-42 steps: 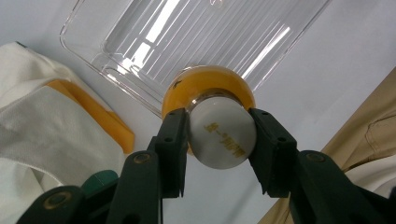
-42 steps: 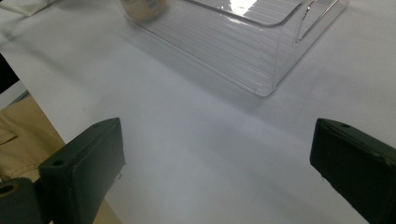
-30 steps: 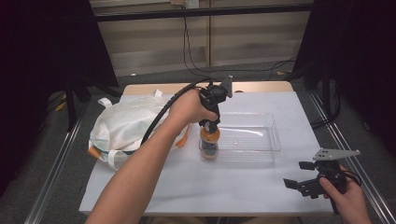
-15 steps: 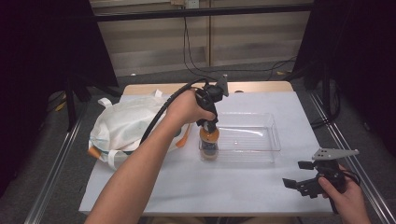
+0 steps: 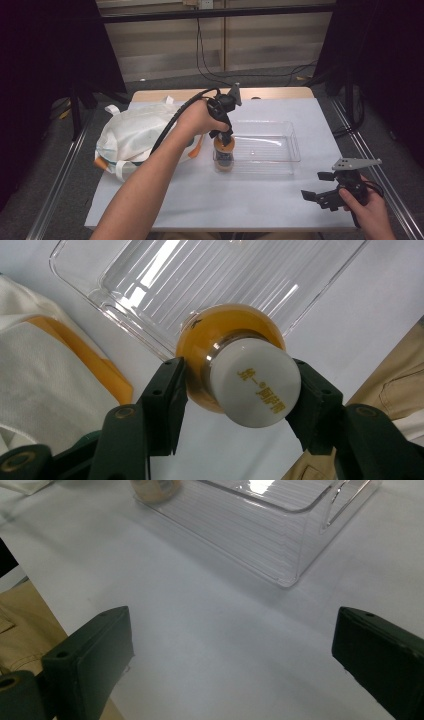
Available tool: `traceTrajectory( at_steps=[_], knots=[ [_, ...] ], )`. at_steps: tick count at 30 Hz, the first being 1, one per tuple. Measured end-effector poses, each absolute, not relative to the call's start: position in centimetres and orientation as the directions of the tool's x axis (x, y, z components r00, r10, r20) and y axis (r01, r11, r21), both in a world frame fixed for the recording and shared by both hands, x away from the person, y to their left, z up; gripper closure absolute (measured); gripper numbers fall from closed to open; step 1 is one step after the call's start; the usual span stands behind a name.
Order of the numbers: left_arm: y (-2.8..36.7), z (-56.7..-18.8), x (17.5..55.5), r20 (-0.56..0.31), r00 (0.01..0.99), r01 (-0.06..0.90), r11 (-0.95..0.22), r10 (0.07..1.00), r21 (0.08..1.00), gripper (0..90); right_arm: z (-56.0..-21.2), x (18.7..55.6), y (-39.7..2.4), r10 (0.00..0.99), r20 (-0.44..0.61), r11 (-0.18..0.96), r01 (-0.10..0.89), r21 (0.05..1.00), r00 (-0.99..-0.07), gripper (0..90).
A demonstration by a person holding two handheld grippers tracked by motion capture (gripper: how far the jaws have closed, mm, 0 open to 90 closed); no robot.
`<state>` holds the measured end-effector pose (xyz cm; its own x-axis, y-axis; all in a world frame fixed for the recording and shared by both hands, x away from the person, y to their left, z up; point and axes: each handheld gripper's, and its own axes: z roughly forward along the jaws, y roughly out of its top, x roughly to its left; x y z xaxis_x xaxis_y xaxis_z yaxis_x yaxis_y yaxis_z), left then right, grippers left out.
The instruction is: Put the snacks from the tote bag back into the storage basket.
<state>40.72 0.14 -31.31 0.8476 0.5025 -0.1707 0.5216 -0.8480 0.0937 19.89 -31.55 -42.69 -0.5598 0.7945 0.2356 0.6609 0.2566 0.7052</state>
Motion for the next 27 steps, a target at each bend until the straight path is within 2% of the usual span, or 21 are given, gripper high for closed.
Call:
traceTrajectory(
  at_steps=[7, 16, 27],
  knots=[
    [0.3, -30.9, 40.8, -0.181, 0.833, 0.547, -0.828, 0.523, 0.123, 33.6, -42.8, 19.7, -31.8, 0.801, 0.236, 0.251, 0.666, 0.702, -0.551, 2.6],
    [1.3, -30.1, 41.2, -0.168, 0.822, 0.567, -0.807, 0.544, 0.164, 14.7, -42.9, 19.5, -32.0, 0.806, 0.238, 0.243, 0.67, 0.701, -0.541, 2.6],
    [2.6, -29.2, 41.2, -0.149, 0.811, 0.585, -0.79, 0.566, 0.186, 10.3, -42.9, 19.5, -31.9, 0.806, 0.236, 0.248, 0.672, 0.698, -0.543, 2.6]
  ],
)
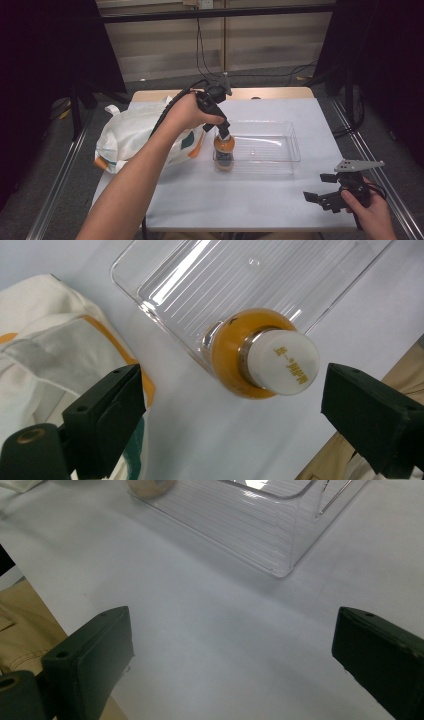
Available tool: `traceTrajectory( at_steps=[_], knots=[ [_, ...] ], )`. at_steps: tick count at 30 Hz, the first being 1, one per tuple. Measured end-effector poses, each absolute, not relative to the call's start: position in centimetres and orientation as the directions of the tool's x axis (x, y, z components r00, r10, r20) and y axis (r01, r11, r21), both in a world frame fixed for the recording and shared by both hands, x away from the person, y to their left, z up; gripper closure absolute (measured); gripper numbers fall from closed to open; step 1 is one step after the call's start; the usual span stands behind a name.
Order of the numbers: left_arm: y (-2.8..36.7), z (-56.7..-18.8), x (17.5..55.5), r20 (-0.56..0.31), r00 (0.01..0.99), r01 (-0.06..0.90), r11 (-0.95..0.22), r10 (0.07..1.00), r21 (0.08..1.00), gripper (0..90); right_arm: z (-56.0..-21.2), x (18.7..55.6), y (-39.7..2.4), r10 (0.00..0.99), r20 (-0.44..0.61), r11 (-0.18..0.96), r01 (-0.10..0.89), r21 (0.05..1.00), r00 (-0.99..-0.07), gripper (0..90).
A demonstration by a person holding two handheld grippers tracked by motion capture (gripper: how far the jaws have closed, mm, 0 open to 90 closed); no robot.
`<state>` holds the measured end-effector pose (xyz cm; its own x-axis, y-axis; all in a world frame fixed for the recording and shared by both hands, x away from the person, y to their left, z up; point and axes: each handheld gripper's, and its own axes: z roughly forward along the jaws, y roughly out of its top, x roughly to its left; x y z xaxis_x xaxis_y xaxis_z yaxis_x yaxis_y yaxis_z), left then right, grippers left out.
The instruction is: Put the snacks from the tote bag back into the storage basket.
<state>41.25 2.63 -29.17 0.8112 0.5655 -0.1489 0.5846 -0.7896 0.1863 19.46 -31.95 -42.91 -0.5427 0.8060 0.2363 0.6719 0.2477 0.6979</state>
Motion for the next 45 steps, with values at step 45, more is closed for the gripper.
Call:
traceTrajectory(
  at_steps=[45],
  knots=[
    [9.4, -27.4, 39.9, -0.095, 0.783, 0.617, -0.75, 0.614, 0.237, 8.6, -42.7, 19.0, -31.9, 0.804, 0.235, 0.249, 0.669, 0.701, -0.546, 2.6]
  ],
)
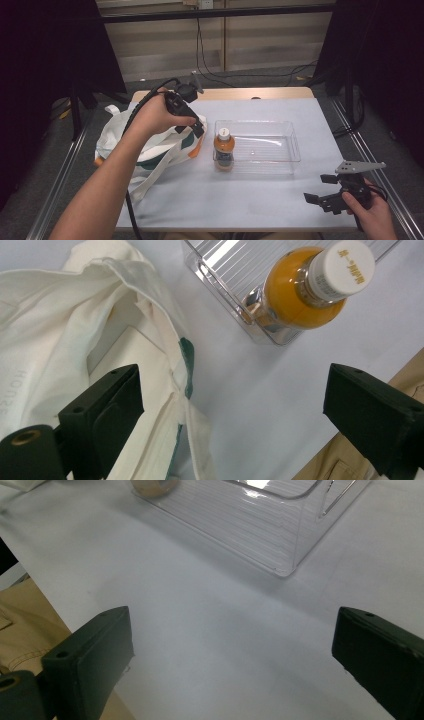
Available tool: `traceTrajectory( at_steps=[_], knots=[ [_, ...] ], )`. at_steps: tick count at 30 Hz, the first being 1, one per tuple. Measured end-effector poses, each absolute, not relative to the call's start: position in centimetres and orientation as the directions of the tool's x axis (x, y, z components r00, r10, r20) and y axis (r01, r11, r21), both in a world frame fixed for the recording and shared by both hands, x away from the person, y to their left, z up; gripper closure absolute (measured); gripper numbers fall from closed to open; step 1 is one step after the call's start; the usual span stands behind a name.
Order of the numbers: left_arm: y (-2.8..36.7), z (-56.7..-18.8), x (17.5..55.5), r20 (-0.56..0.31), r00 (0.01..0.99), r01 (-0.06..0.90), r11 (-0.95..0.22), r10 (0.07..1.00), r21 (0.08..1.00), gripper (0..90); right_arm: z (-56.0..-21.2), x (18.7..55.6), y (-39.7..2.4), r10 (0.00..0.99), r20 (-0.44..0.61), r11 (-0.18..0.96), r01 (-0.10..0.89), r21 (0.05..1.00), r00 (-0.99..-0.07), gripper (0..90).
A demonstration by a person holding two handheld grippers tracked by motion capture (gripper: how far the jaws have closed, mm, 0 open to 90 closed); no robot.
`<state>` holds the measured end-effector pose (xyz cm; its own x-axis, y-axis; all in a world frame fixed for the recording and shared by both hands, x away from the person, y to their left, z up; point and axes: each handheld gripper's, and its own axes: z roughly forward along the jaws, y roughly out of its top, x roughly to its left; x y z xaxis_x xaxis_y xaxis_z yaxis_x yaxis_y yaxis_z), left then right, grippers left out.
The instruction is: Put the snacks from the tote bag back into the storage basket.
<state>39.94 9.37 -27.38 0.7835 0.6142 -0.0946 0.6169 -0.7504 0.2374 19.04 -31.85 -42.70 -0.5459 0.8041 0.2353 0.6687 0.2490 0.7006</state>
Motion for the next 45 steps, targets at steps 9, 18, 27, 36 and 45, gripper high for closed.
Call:
traceTrajectory(
  at_steps=[9, 18, 27, 36, 45],
  knots=[
    [11.1, -27.7, 39.7, -0.093, 0.763, 0.64, -0.728, 0.639, 0.247, 8.4, -42.7, 19.1, -31.7, 0.805, 0.238, 0.247, 0.672, 0.698, -0.543, 2.6],
    [13.0, -27.9, 39.2, -0.085, 0.739, 0.664, -0.7, 0.668, 0.264, 7.9, -42.7, 19.1, -31.7, 0.804, 0.237, 0.25, 0.671, 0.698, -0.545, 2.6],
    [14.3, -28.5, 38.4, -0.091, 0.734, 0.668, -0.69, 0.674, 0.277, 6.8, -42.6, 19.1, -31.7, 0.804, 0.24, 0.248, 0.673, 0.697, -0.544, 2.6],
    [15.9, -29.0, 37.6, -0.086, 0.727, 0.671, -0.678, 0.681, 0.301, 6.2, -42.7, 19.1, -31.6, 0.805, 0.238, 0.249, 0.673, 0.696, -0.544, 2.6],
    [17.3, -29.9, 36.7, -0.098, 0.724, 0.671, -0.666, 0.682, 0.326, 5.5, -42.7, 19.1, -31.6, 0.803, 0.233, 0.256, 0.671, 0.696, -0.548, 2.6]
  ],
)
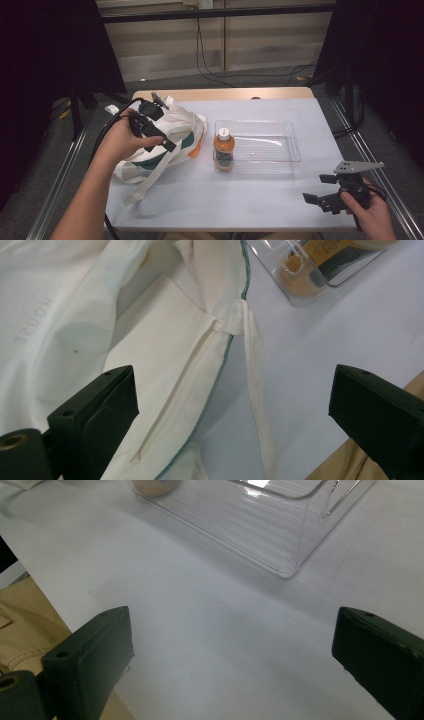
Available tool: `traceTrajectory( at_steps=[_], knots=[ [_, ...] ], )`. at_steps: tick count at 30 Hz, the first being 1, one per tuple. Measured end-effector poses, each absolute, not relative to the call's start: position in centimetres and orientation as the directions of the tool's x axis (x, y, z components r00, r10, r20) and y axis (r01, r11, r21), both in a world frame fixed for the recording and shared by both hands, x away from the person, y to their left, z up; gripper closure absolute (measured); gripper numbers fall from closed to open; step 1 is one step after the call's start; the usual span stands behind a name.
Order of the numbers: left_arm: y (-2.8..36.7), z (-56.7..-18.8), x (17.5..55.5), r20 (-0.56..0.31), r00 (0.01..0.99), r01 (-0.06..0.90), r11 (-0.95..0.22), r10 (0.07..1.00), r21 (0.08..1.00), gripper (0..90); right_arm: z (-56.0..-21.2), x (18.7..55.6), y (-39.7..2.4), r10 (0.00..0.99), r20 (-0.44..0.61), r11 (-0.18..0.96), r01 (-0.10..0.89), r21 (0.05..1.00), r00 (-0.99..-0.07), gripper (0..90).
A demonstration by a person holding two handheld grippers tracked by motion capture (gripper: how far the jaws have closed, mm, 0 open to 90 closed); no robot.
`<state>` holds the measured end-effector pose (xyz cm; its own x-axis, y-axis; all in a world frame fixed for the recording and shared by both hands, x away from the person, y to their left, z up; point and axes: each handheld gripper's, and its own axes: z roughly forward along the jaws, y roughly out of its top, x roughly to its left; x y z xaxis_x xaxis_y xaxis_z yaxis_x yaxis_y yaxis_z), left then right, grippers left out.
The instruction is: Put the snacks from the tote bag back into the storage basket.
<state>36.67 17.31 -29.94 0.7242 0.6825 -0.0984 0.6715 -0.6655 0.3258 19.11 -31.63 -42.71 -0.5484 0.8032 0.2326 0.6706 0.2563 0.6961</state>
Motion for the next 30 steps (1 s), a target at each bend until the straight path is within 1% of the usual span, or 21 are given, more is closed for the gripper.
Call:
traceTrajectory(
  at_steps=[1, 14, 21, 22, 24, 30],
  knots=[
    [17.5, -30.1, 36.6, -0.108, 0.723, 0.674, -0.663, 0.682, 0.327, 5.5, -42.7, 19.1, -31.6, 0.803, 0.232, 0.255, 0.669, 0.698, -0.548, 2.6],
    [19.5, -31.9, 36.0, -0.091, 0.693, 0.702, -0.64, 0.715, 0.313, 5.6, -42.8, 19.2, -31.5, 0.803, 0.236, 0.257, 0.675, 0.692, -0.548, 2.6],
    [20.7, -32.9, 35.6, -0.107, 0.671, 0.721, -0.612, 0.734, 0.324, 5.5, -42.8, 19.2, -31.5, 0.803, 0.233, 0.259, 0.673, 0.693, -0.549, 2.6],
    [20.8, -33.2, 35.4, -0.117, 0.658, 0.732, -0.594, 0.744, 0.335, 5.5, -42.8, 19.2, -31.5, 0.803, 0.234, 0.258, 0.674, 0.693, -0.548, 2.6],
    [21.1, -33.5, 35.3, -0.107, 0.664, 0.725, -0.603, 0.74, 0.332, 5.6, -42.8, 19.2, -31.5, 0.803, 0.235, 0.258, 0.675, 0.692, -0.548, 2.6],
    [22.0, -33.9, 34.8, -0.114, 0.654, 0.733, -0.588, 0.748, 0.343, 5.6, -42.8, 19.2, -31.5, 0.804, 0.234, 0.258, 0.675, 0.692, -0.547, 2.6]
  ],
)
